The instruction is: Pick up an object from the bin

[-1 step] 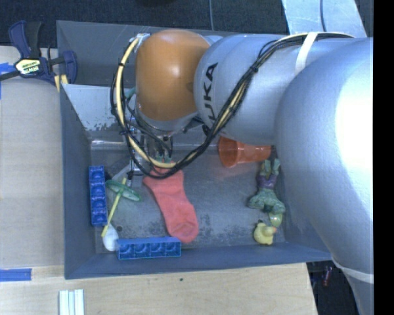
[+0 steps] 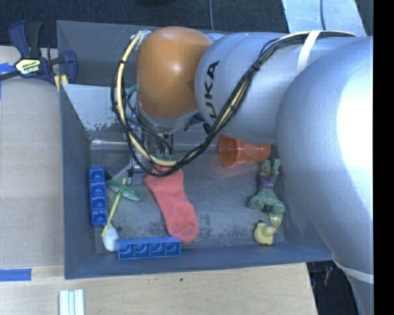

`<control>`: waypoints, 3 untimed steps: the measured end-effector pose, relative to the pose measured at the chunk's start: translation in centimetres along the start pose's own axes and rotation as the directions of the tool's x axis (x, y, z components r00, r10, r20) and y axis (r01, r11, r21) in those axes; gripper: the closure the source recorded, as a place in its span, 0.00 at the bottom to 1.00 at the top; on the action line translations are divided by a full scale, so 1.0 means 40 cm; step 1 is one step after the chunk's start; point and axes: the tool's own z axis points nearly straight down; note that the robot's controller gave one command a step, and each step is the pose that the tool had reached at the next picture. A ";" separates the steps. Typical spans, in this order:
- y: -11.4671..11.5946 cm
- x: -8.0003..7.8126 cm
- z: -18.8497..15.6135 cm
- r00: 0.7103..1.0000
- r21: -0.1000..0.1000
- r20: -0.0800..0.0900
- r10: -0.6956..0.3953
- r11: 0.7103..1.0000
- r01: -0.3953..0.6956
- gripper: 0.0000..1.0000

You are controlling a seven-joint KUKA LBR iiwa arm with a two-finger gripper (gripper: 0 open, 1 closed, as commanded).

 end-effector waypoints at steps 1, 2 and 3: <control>-0.035 -0.051 0.160 0.939 0.001 0.005 -0.343 0.939 0.343 0.00; -0.055 -0.044 0.200 0.953 0.000 0.001 -0.303 0.953 0.303 0.00; -0.046 -0.053 0.203 0.921 0.001 0.005 -0.389 0.921 0.389 0.00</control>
Offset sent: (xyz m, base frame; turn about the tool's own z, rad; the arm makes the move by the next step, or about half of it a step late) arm 0.0167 -0.0217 -0.0805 -0.3093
